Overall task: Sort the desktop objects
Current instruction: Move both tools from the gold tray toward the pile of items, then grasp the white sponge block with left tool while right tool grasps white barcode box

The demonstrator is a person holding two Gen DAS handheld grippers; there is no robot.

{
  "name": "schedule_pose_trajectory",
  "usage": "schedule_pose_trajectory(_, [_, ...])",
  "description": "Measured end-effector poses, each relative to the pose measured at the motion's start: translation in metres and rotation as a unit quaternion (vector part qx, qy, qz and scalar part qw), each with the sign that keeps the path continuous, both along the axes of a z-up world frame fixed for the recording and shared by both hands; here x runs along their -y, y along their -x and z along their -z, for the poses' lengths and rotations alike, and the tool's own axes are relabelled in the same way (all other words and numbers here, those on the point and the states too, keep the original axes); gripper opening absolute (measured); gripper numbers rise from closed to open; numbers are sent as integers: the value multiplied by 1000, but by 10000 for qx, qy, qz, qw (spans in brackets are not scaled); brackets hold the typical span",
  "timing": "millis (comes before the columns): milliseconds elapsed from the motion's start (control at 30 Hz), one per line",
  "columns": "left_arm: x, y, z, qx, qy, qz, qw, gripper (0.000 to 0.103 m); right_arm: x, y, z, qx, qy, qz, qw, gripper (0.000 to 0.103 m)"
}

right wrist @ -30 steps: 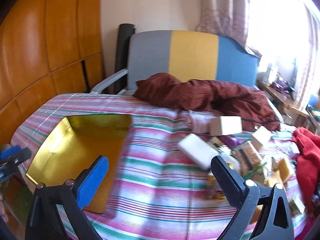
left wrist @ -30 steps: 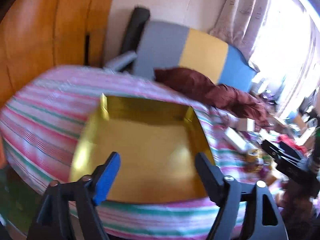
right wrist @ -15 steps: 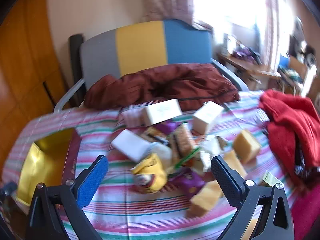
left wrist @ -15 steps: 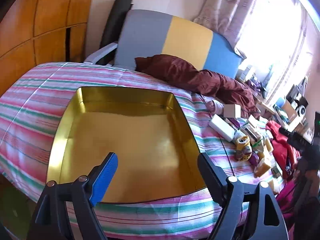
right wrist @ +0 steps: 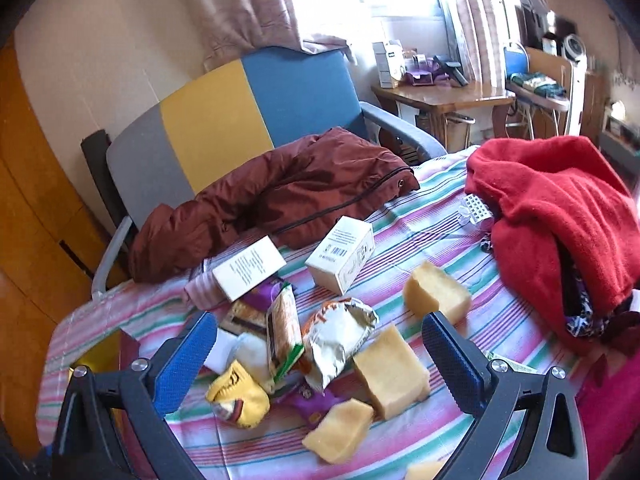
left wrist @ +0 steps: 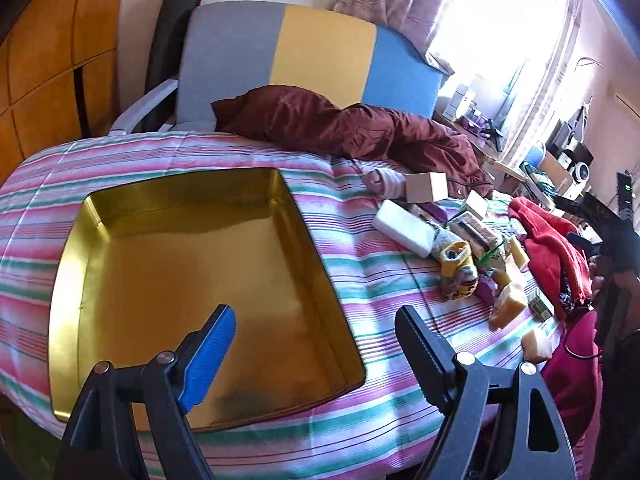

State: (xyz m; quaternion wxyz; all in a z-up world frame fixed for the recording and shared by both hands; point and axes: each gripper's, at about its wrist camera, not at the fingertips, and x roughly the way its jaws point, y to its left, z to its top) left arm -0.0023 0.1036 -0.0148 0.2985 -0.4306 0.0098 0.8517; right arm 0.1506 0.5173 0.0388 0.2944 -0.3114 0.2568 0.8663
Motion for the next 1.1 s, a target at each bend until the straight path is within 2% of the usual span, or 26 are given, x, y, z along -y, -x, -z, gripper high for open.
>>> schedule_pose_trajectory(400, [-52,7,-7,-90,230,607,9979,82,-30,48,23,375,61,81,9992,103])
schedule_pose_trajectory(500, [-72,13,-13,-247,425,722,9962,82,-38,60,27,408,96,88,9991,102])
schedule_pose_trajectory(600, [-92,29,-15,167,207,829,9962,82,-46,72,32,456,18,137,9989,102])
schedule_pose_trajectory(700, [-122,47,-15,435,209,892,9948,79,-54,83,39,461,-43,143,9988,102])
schedule_pose_trajectory(833, [-163,77,4,1120,205,814,9902,75,-59,90,49,484,-120,97,9987,102])
schedule_pose_trajectory(933, [-190,98,31,1773,191,583,9822,73,-59,88,52,513,-146,37,9986,102])
schedule_pose_trajectory(967, [-201,105,43,2068,162,497,9770,73,-59,88,51,494,-165,33,9986,102])
schedule_pose_trajectory(1100, [-223,122,77,2682,214,65,9631,71,-57,86,44,328,-198,-62,9992,103])
